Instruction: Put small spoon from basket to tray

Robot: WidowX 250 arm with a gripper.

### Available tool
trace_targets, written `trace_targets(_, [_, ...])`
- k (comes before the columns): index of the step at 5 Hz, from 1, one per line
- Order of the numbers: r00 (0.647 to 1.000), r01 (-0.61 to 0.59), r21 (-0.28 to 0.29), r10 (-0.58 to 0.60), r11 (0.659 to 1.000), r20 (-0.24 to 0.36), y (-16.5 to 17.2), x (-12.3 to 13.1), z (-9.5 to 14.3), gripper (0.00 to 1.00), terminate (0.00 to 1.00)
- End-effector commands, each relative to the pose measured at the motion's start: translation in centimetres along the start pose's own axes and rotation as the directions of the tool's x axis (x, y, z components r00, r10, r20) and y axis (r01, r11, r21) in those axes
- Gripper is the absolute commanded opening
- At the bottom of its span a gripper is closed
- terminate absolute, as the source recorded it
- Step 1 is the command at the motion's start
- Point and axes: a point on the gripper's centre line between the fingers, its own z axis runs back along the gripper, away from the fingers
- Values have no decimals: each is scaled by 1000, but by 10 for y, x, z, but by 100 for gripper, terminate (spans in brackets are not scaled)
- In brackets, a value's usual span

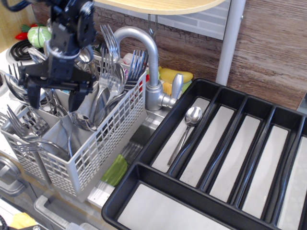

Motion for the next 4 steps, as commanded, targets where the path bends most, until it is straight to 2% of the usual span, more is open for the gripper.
trace_targets(1, [995,-51,-60,56,997,87,1,0,-3,100,0])
trace_targets(2, [992,-58,-58,64,997,110,-1,3,-9,0,0])
trace_targets(4, [992,-17,-47,23,999,125,1,8,-5,0,0])
